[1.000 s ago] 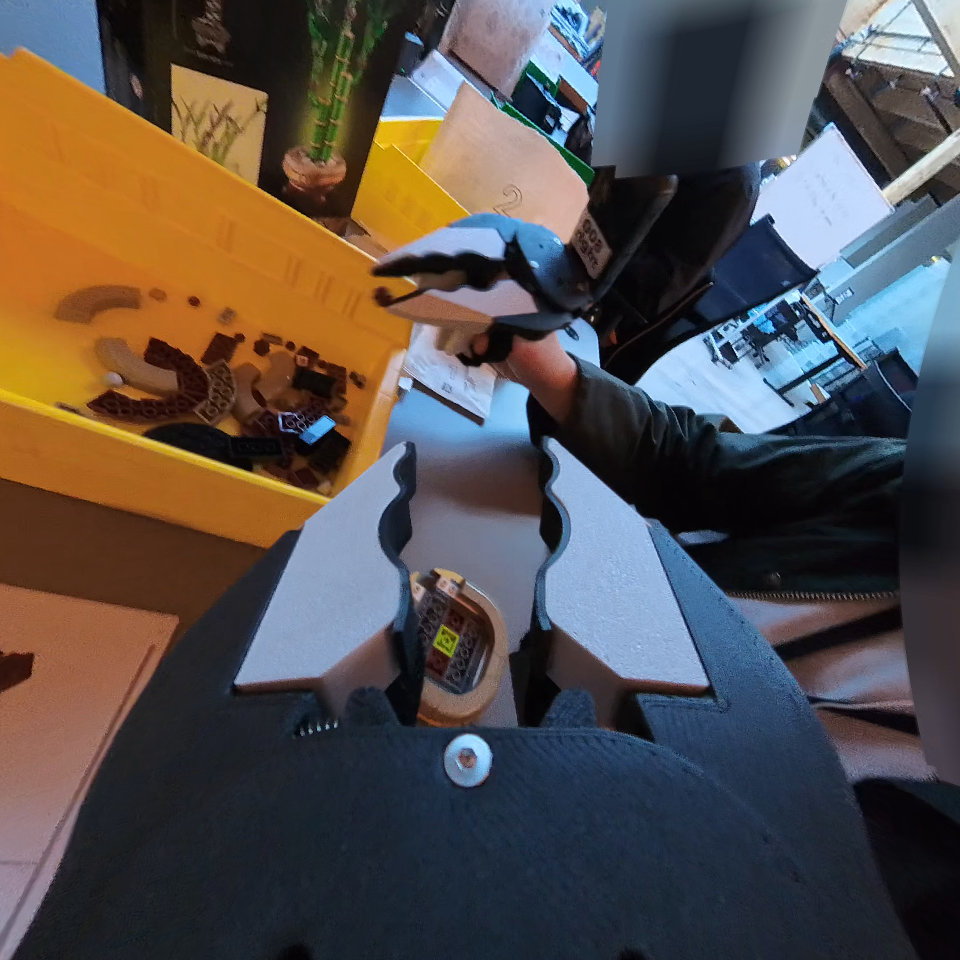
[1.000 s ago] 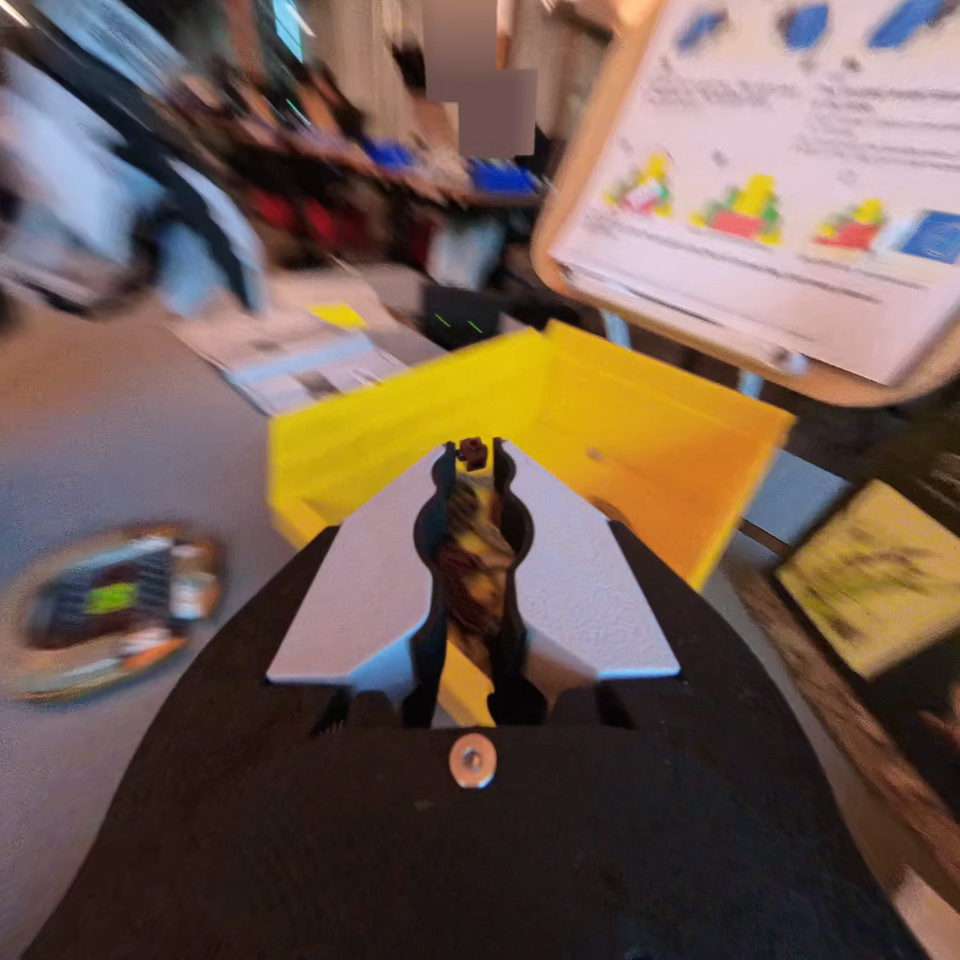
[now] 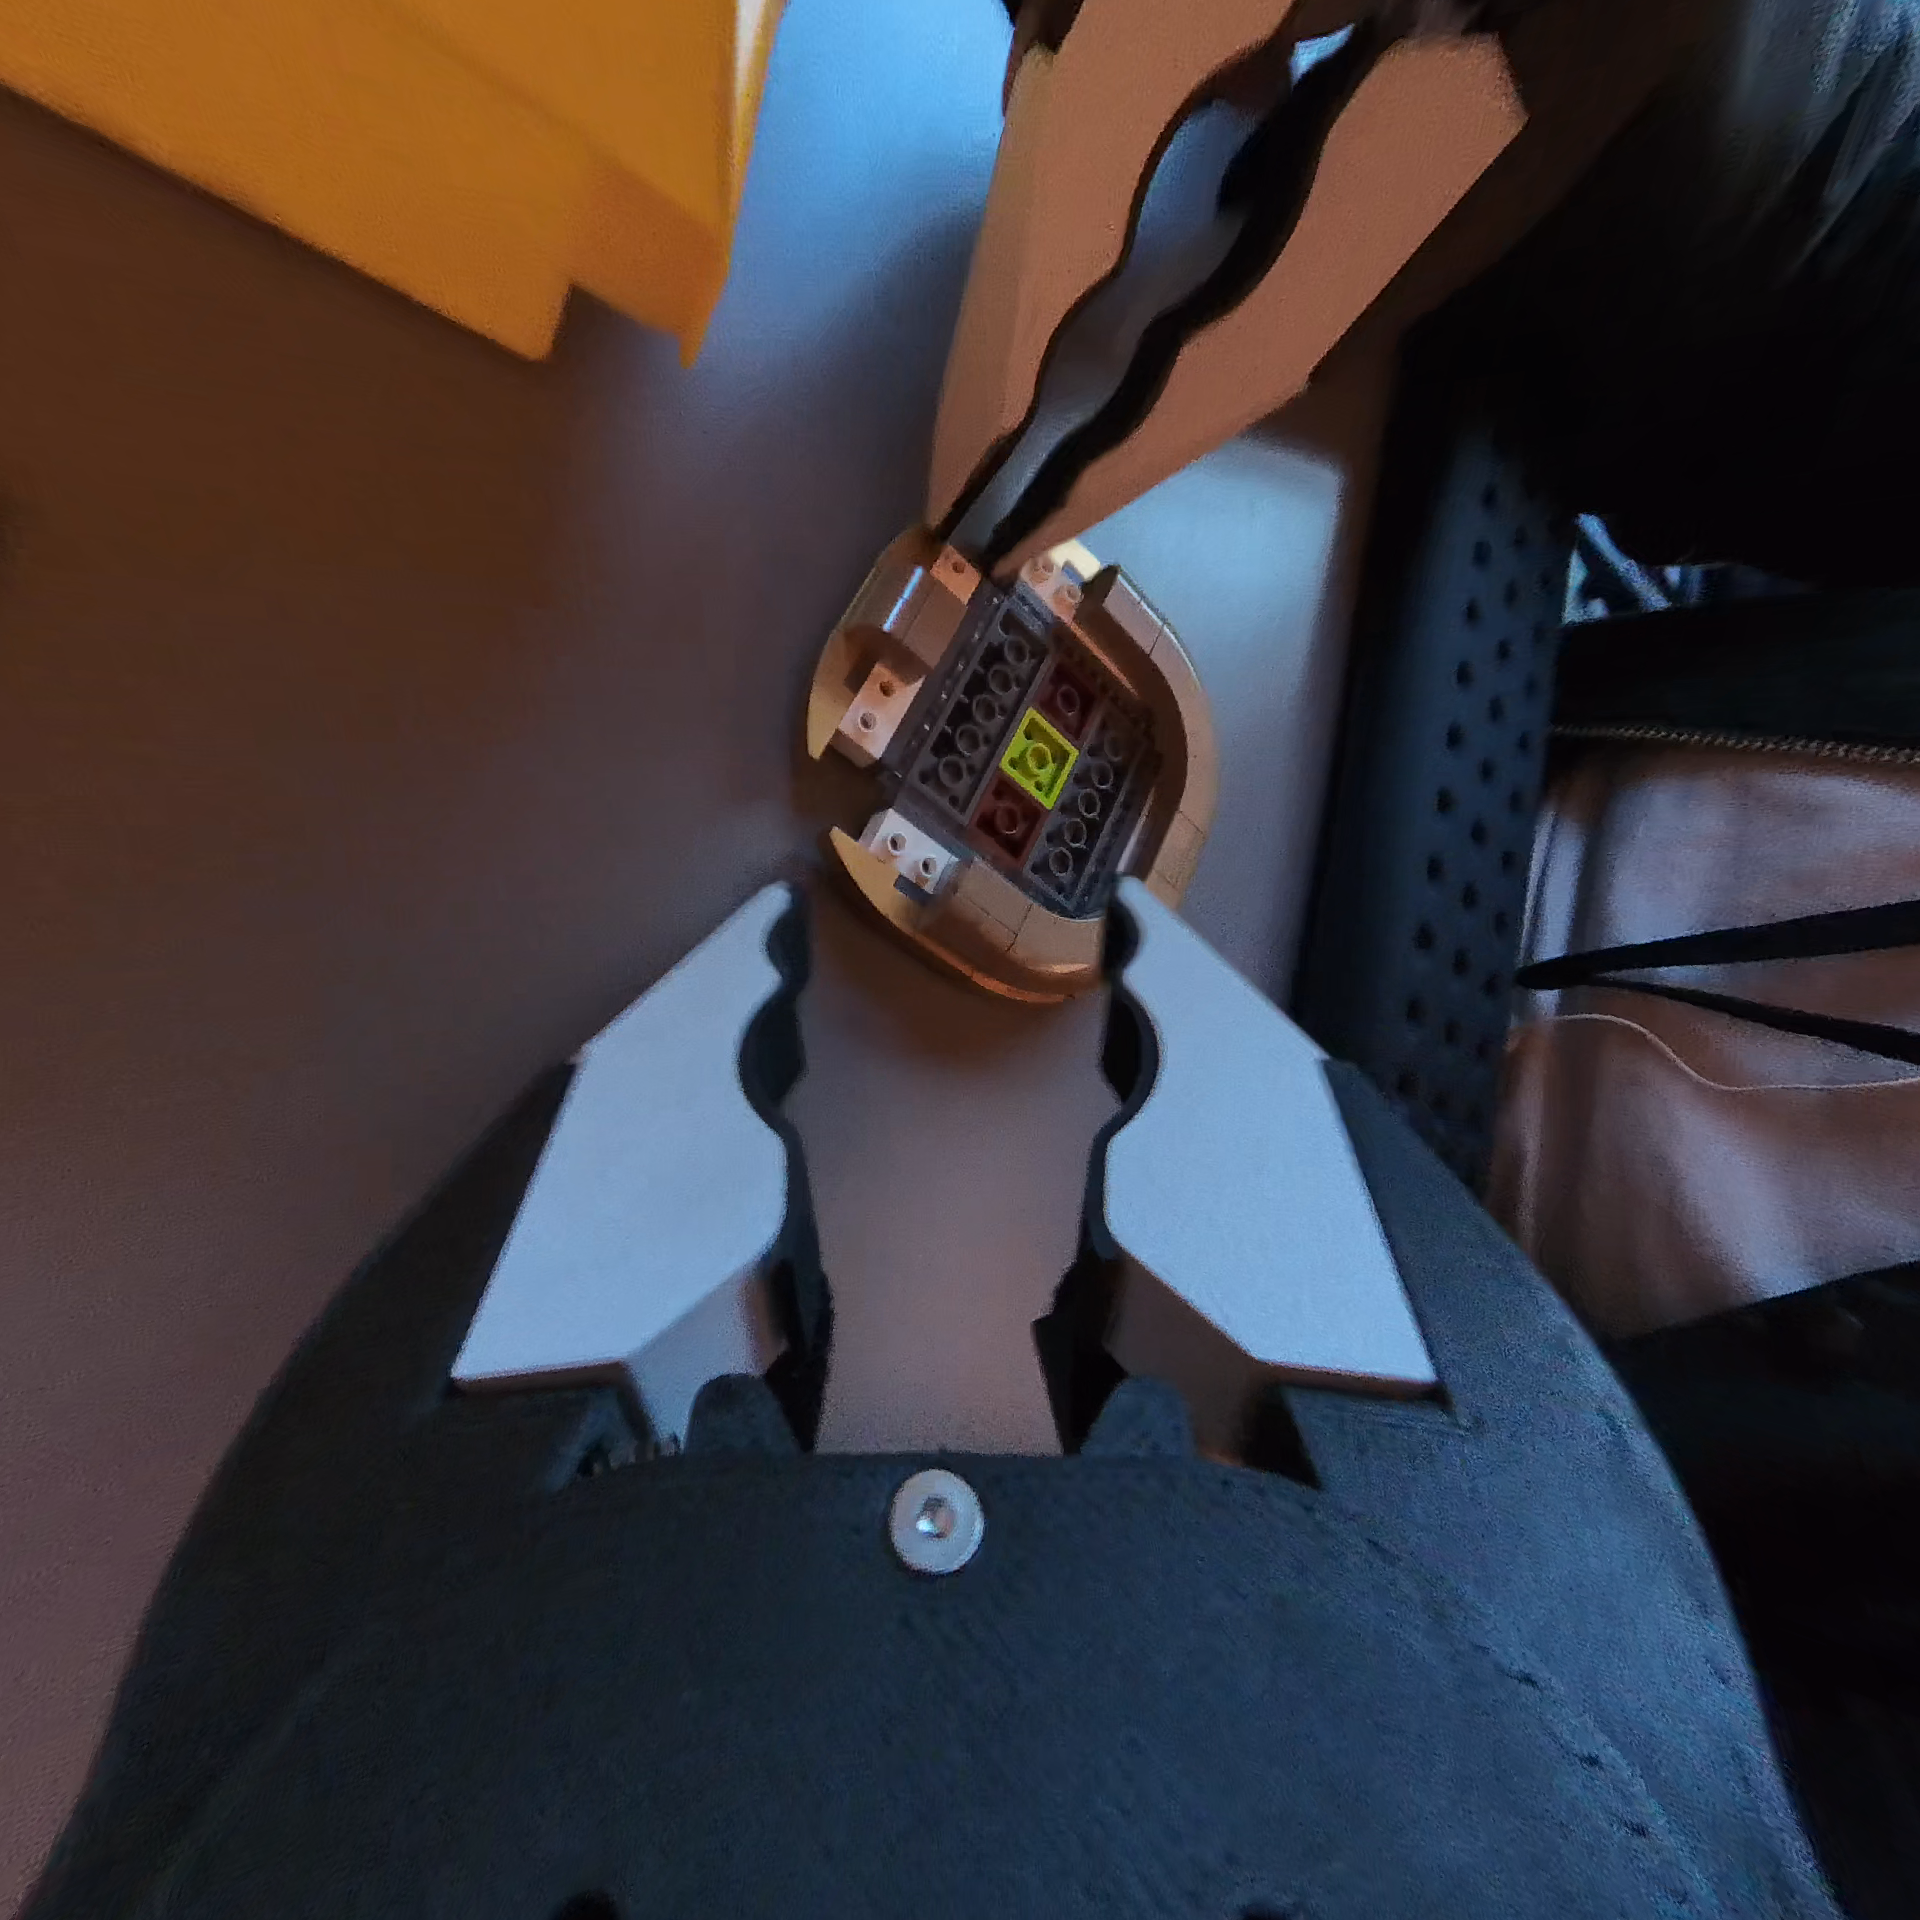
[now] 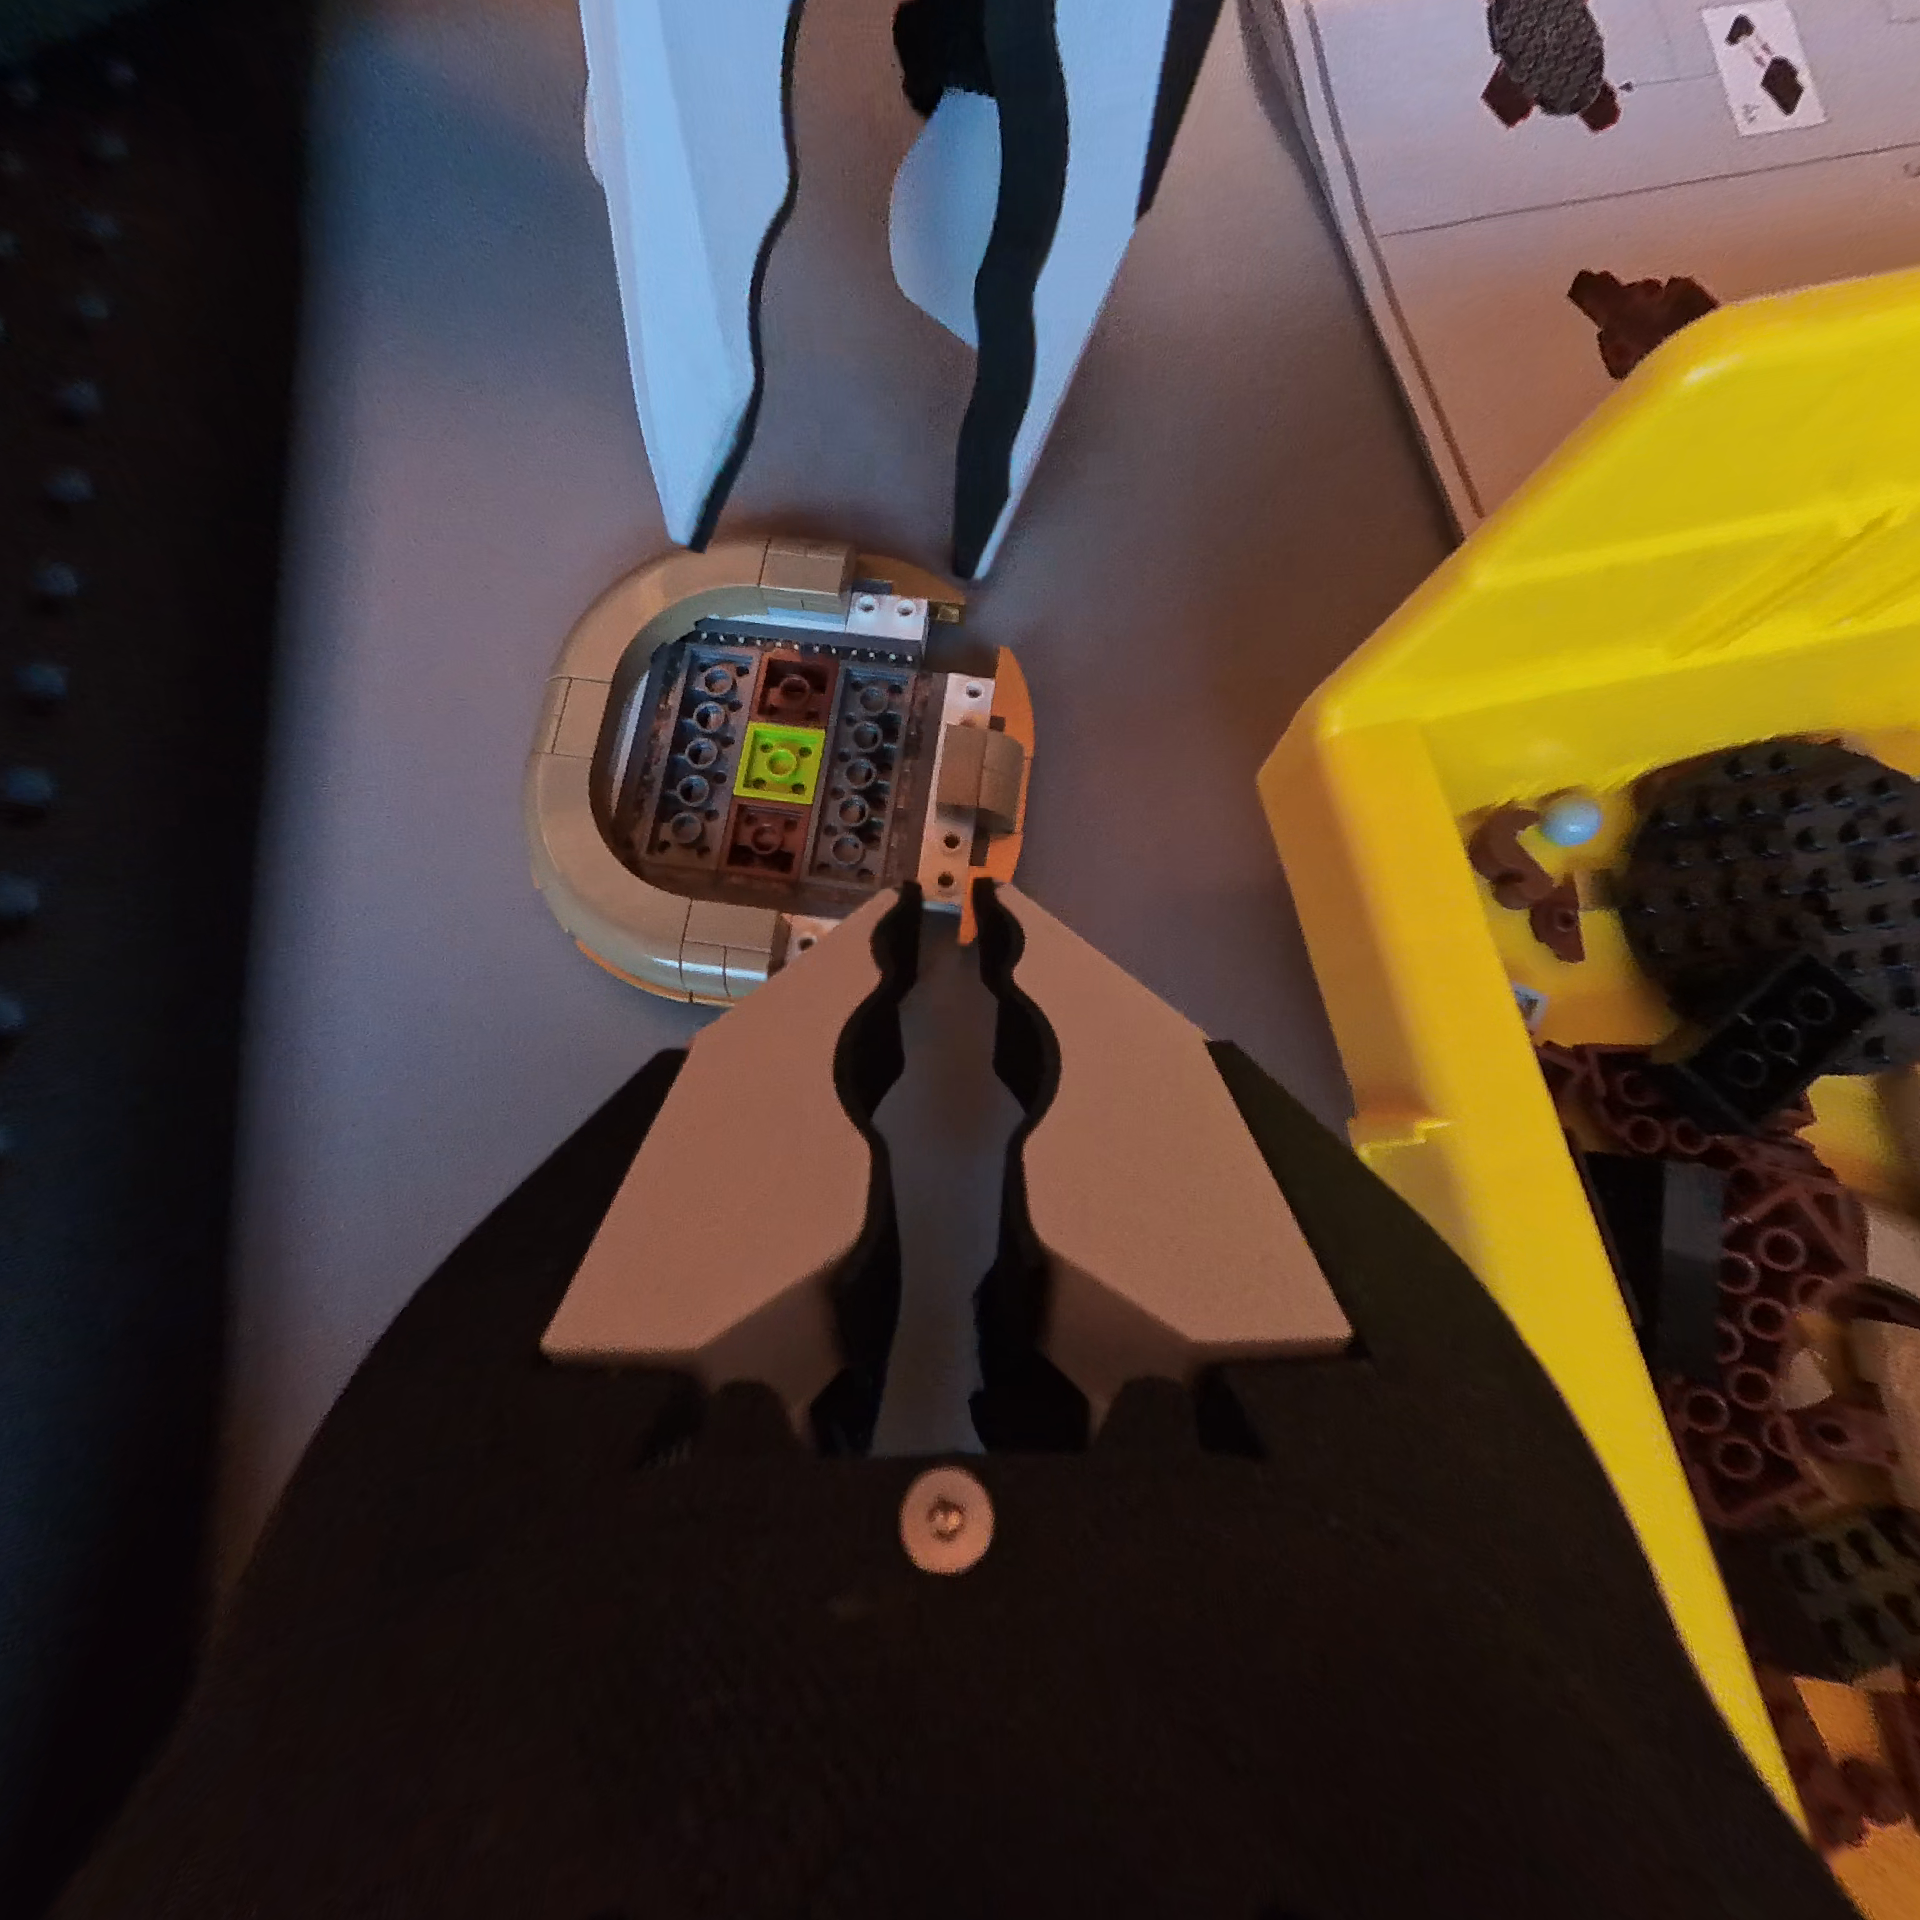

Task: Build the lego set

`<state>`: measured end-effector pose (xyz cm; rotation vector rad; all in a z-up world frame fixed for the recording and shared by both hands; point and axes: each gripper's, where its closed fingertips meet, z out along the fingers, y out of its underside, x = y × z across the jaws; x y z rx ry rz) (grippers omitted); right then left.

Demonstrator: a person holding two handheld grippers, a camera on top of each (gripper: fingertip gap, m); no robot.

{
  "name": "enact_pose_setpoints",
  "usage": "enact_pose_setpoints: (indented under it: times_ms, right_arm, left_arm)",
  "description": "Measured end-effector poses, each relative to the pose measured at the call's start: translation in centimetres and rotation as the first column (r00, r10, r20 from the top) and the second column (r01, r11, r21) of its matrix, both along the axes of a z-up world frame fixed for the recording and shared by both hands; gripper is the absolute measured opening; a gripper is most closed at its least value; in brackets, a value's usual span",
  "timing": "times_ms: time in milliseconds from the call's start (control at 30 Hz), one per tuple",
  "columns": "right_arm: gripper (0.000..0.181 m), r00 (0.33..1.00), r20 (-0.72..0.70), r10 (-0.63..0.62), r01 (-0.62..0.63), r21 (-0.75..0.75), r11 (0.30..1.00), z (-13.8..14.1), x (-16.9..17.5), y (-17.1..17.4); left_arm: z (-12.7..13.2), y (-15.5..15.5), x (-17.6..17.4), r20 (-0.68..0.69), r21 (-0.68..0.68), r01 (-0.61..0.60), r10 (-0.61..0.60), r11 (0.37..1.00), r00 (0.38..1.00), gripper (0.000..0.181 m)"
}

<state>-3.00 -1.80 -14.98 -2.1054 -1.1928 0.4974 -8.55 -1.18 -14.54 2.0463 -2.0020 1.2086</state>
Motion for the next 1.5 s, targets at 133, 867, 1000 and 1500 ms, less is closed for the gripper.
enact_pose_setpoints:
  times_ms: [133, 867, 1000, 1500]
  right_arm:
    - [0.0, 0.999, -0.022, 0.046, -0.048, -0.084, 0.995, -0.1, -0.4, -1.5]
    - [0.029, 0.997, -0.05, 0.054, -0.051, 0.064, 0.997, 1.5, -2.9, -0.2]
    - [0.029, 0.999, -0.05, 0.011, -0.007, 0.081, 0.997, 1.3, -3.4, 0.6]
    - [0.032, 0.985, -0.021, -0.169, 0.17, 0.213, 0.962, 1.0, -3.4, 4.9]
  left_arm:
    - [-0.5, 0.2, 0.0, -0.017, 0.069, 0.007, -0.006, 0.998, 1.0, 0.041]
    - [2.1, 4.8, 0.6, 0.187, 0.201, -0.15, 0.113, 0.968, 0.976, 0.044]
    - [2.1, 4.8, 0.7, 0.197, 0.22, -0.142, 0.099, 0.965, 0.975, 0.042]
    - [-0.7, 4.9, 0.2, 0.02, 0.206, -0.155, 0.154, 0.966, 0.988, 0.037]
